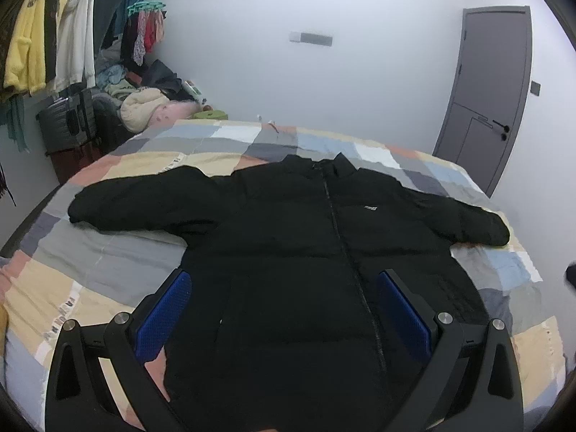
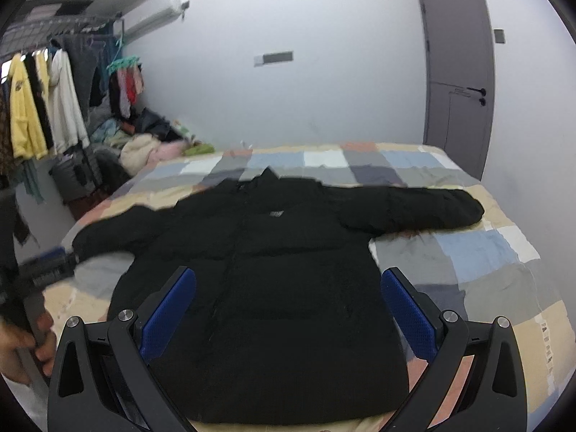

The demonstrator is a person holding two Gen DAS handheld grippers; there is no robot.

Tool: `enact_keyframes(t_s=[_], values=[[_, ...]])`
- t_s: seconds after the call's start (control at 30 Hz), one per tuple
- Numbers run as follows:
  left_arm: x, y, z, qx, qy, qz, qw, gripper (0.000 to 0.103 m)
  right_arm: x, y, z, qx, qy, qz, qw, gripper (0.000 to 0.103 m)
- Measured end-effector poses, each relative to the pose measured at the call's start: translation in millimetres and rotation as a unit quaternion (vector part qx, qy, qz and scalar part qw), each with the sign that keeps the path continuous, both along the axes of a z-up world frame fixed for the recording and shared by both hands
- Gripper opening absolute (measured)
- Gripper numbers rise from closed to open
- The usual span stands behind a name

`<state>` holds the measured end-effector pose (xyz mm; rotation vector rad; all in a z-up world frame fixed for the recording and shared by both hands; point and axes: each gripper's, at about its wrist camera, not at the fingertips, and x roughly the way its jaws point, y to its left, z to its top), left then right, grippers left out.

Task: Fold large clothes
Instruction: 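Move the right gripper to the jacket's sleeve cuff and grasp it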

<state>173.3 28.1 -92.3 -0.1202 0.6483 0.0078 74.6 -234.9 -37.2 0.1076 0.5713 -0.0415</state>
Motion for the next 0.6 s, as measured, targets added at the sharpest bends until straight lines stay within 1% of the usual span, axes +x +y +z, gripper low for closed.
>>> enact_keyframes(t_s=[0.13,0.2,0.27,0.33,0.4,0.6], values=[[16.4,2.9,-15.7,-0.014,0.001,-0.008,0.9999,0.103,19.8,-29.9,0.6,0.009,-0.008,-0.019,1.000,0.103],[21.0,4.6,-20.7,-0.011,-0.011,-0.004,0.9999,0.103,32.2,-45.1,1.2,-0.002,-0.010,-0.026,1.000,0.103],[27.0,6.2,-27.4,-0.013,-0.012,0.002,0.9998,0.103,43.6,-59.1,1.4,-0.016,-0.012,-0.033,0.999,0.103],[33.2,10.4,-34.8,-0.034,-0.005,0.002,0.9994,0.103,54.1,-73.8,-0.1,-0.020,-0.012,-0.034,0.999,0.103],[38.0,12.9,-40.9,-0.046,-0.003,0.008,0.9989,0.103,67.7,-94.5,-4.0,-0.022,-0.010,-0.041,0.999,0.103],[54.5,18.9,-60.6,-0.047,0.014,0.028,0.9984,0.103,103.2,-149.3,-29.7,-0.020,0.009,-0.058,0.998,0.103]])
